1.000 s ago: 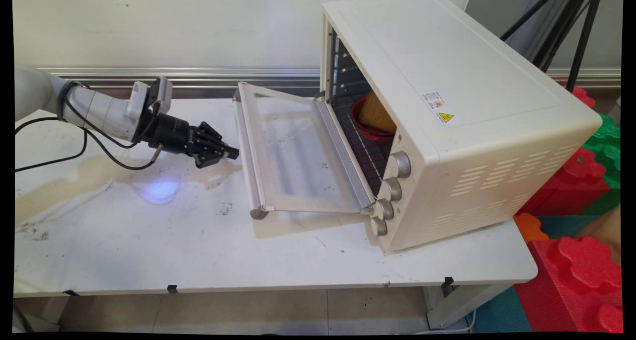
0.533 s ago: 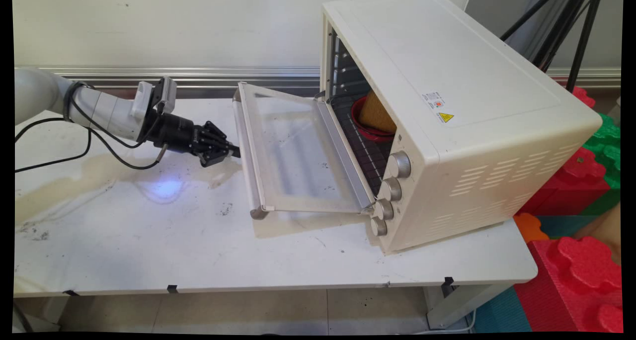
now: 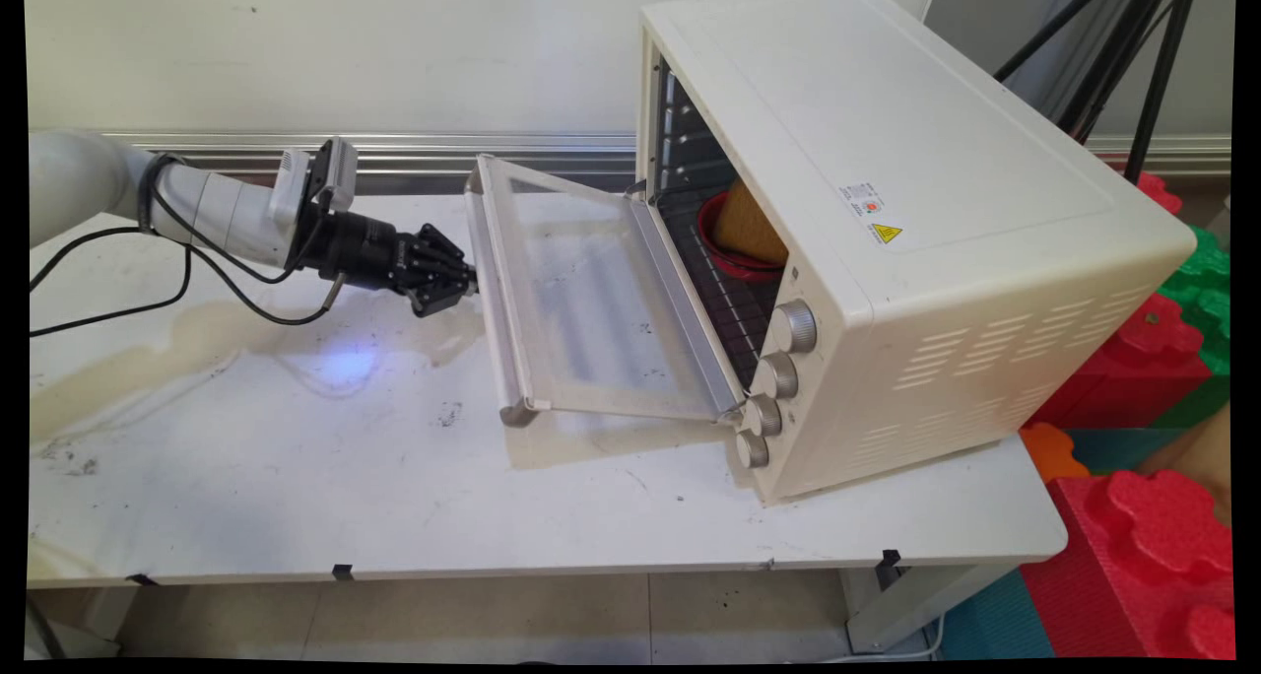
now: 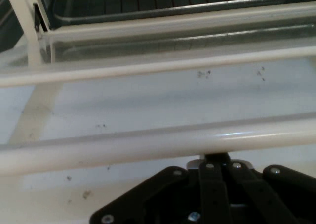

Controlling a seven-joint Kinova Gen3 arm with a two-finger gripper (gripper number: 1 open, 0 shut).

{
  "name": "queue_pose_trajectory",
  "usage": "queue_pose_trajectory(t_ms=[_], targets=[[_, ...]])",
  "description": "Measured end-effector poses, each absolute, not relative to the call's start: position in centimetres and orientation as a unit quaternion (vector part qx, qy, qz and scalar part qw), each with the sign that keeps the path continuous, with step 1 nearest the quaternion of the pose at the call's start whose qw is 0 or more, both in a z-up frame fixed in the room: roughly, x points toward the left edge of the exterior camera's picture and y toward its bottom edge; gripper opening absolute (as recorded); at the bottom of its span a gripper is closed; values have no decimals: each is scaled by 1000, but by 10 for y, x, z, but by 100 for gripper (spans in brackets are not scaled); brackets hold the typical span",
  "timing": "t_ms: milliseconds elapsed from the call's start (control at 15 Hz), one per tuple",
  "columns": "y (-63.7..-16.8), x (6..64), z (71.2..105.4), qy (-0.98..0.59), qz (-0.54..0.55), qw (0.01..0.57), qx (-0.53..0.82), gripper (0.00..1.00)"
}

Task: Close the oven

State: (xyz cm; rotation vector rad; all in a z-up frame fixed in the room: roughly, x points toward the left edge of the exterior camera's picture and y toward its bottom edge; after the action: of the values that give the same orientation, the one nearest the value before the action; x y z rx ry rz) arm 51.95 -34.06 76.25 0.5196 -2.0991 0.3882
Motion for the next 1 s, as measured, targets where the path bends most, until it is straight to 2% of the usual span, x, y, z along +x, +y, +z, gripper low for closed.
queue_pose_trajectory(t_ms=[1000], targets=[[-363, 492, 802, -820, 179, 513, 180, 0]])
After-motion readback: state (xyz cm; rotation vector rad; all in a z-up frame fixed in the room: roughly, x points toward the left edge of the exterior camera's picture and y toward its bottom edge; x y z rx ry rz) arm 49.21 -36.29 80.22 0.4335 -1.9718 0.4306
